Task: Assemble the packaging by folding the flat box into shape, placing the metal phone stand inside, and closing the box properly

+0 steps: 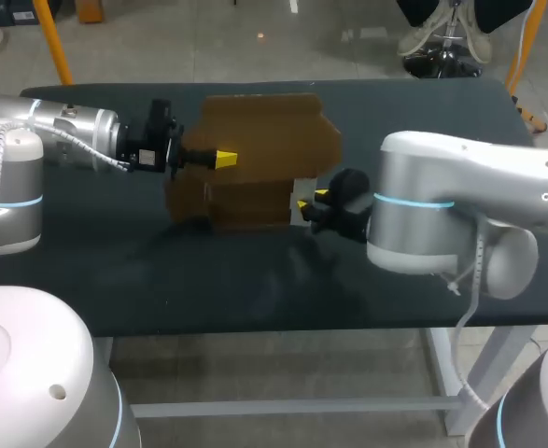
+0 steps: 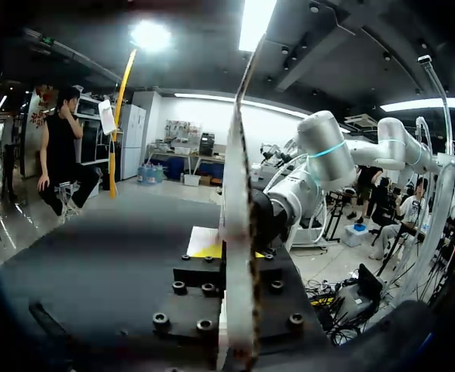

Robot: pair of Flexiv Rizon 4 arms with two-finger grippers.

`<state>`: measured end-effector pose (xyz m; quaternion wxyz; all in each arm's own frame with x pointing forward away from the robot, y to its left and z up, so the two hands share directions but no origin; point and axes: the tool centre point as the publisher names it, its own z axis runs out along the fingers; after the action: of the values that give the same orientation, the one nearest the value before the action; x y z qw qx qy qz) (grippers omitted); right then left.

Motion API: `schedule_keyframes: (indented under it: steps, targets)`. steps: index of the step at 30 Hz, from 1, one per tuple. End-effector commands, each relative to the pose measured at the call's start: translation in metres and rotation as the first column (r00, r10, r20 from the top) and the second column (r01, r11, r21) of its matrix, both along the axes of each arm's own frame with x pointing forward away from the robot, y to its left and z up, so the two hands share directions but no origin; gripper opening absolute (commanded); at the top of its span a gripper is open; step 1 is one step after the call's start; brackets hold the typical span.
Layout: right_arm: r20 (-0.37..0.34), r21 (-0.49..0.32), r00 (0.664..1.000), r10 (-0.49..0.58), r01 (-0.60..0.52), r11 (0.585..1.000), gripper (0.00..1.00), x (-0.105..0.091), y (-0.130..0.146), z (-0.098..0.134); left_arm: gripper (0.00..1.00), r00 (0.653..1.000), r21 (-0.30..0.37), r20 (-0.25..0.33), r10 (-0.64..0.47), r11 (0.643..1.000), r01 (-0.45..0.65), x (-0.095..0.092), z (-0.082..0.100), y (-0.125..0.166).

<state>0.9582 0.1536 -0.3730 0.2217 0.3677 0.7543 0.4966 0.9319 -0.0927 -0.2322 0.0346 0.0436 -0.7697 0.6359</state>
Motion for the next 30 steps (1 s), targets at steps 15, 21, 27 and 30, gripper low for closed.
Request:
schedule_keyframes:
  steps: [15, 21, 27, 30]
  targets:
    - [0.033, -0.087, 0.945, -0.325, 0.327, 0.941, 0.39, 0.014, 0.011, -0.006, 0.0, 1.0, -0.002, -0.001, -0.004, 1.0, 0.004, 0.0, -0.003, -0.001]
    - [0.013, -0.093, 0.929, -0.369, 0.369, 0.925, 0.32, 0.019, 0.011, -0.006, 0.0, 1.0, -0.002, -0.001, -0.004, 1.0, 0.004, 0.0, -0.003, -0.001]
    - [0.005, -0.1, 0.914, -0.406, 0.404, 0.909, 0.26, 0.022, 0.01, -0.004, 0.0, 1.0, -0.002, -0.001, -0.004, 1.0, 0.004, 0.0, -0.003, -0.001]
    - [-0.001, -0.105, 0.906, -0.422, 0.42, 0.901, 0.25, 0.023, 0.01, -0.004, 0.0, 1.0, -0.002, -0.001, -0.004, 1.0, 0.004, 0.0, -0.003, -0.001]
